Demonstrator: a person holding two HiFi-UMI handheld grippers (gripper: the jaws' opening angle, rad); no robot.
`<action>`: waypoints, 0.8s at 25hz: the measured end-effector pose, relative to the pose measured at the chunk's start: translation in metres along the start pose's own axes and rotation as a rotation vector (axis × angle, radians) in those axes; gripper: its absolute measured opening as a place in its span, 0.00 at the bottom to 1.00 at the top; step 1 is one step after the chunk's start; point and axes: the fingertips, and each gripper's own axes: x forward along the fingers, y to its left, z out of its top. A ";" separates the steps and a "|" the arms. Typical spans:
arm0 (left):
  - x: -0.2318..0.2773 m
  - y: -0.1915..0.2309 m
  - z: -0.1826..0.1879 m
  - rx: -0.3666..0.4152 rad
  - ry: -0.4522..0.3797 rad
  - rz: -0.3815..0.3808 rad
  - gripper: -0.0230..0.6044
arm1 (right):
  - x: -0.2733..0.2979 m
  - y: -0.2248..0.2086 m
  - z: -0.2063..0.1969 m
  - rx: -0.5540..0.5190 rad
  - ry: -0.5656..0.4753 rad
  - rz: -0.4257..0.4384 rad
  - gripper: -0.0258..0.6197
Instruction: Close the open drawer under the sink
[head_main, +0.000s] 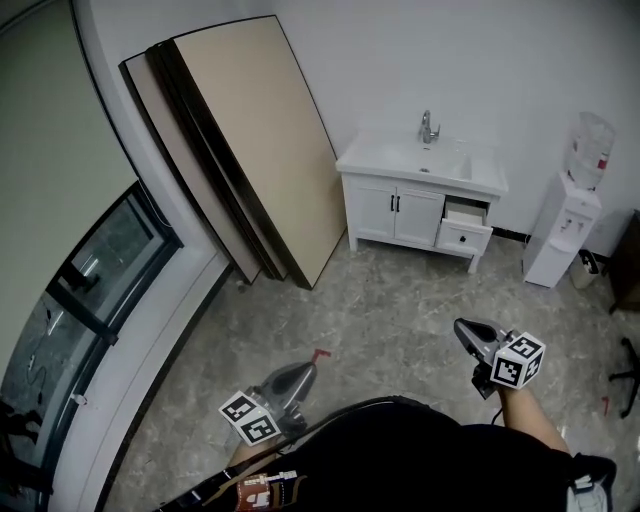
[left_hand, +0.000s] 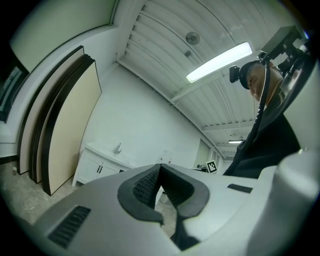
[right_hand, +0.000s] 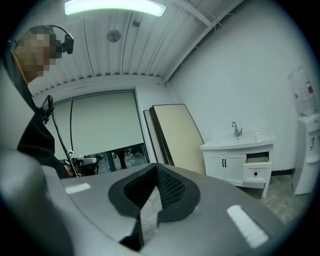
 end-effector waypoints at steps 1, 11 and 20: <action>0.003 0.014 0.004 -0.005 0.004 -0.016 0.04 | 0.010 -0.001 0.004 -0.001 -0.007 -0.017 0.04; 0.027 0.152 0.091 0.022 0.028 -0.131 0.04 | 0.114 -0.006 0.045 -0.008 -0.047 -0.162 0.04; 0.032 0.252 0.110 -0.016 0.064 -0.159 0.04 | 0.204 -0.011 0.035 0.000 0.005 -0.200 0.04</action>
